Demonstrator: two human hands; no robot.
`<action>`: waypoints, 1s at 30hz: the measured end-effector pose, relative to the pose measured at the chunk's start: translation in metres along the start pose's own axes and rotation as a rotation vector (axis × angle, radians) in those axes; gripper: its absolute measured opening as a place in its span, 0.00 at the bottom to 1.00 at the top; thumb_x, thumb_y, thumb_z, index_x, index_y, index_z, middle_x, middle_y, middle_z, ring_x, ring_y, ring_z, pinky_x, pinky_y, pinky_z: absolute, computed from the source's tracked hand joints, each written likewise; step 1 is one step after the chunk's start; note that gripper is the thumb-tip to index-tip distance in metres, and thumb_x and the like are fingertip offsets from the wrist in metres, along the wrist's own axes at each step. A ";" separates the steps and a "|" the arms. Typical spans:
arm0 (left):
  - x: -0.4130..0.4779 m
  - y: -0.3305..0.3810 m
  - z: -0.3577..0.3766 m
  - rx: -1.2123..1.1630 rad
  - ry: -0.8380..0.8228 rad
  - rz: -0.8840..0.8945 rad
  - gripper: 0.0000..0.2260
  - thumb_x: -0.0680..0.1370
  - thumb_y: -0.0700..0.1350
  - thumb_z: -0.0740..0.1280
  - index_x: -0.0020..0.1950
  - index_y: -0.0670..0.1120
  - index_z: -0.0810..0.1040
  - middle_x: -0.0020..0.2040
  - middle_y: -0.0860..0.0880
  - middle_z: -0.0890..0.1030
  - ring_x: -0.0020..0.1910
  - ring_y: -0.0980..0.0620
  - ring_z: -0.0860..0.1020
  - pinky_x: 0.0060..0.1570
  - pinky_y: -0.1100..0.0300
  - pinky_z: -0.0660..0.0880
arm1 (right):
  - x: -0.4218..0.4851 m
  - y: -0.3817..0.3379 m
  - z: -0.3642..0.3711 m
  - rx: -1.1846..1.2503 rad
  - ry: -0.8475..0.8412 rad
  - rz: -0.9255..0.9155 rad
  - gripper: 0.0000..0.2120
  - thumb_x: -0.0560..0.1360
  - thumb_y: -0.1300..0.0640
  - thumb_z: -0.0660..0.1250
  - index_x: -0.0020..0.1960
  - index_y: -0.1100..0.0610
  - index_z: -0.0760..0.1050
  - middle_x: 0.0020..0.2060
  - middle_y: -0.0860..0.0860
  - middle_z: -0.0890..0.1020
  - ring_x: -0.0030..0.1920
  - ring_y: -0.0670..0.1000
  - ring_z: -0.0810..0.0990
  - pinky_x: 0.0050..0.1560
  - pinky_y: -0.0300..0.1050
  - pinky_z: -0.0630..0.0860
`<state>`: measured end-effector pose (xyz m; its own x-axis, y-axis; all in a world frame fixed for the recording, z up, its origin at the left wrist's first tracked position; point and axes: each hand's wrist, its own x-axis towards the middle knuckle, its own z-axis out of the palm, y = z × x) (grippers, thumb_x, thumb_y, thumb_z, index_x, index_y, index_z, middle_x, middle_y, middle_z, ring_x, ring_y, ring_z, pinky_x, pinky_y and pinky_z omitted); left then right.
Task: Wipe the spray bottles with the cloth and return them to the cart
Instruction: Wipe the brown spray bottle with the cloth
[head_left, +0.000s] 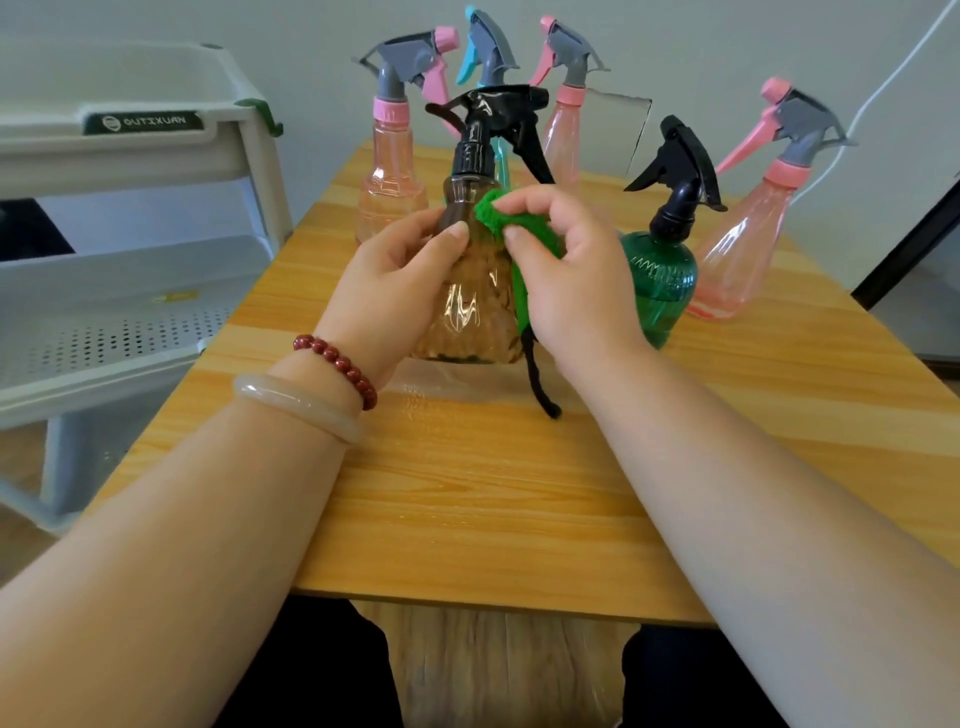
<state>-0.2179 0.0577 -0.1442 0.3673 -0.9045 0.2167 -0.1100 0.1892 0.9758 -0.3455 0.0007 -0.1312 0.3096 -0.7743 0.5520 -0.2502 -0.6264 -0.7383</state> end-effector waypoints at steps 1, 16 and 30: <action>0.000 0.000 0.000 -0.001 0.017 -0.007 0.10 0.81 0.50 0.64 0.61 0.52 0.78 0.51 0.51 0.85 0.52 0.50 0.83 0.57 0.46 0.79 | -0.001 0.001 0.003 0.028 -0.008 0.018 0.10 0.80 0.61 0.64 0.52 0.46 0.76 0.49 0.34 0.77 0.53 0.30 0.74 0.54 0.24 0.68; 0.000 -0.004 0.000 0.166 -0.159 0.020 0.34 0.74 0.49 0.73 0.77 0.59 0.62 0.57 0.67 0.76 0.53 0.70 0.78 0.53 0.68 0.78 | -0.010 0.025 -0.002 0.144 0.034 0.032 0.12 0.80 0.58 0.65 0.59 0.42 0.77 0.54 0.32 0.78 0.62 0.34 0.74 0.66 0.36 0.70; -0.001 -0.005 -0.001 -0.057 -0.151 0.125 0.31 0.74 0.41 0.71 0.75 0.53 0.66 0.57 0.62 0.81 0.57 0.59 0.80 0.51 0.62 0.78 | -0.017 0.012 -0.017 0.033 0.023 -0.247 0.13 0.75 0.67 0.67 0.53 0.51 0.81 0.51 0.43 0.78 0.57 0.34 0.74 0.59 0.28 0.67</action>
<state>-0.2170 0.0582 -0.1490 0.2107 -0.9188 0.3339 -0.0922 0.3213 0.9425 -0.3691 0.0048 -0.1434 0.3363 -0.6002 0.7258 -0.1390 -0.7938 -0.5920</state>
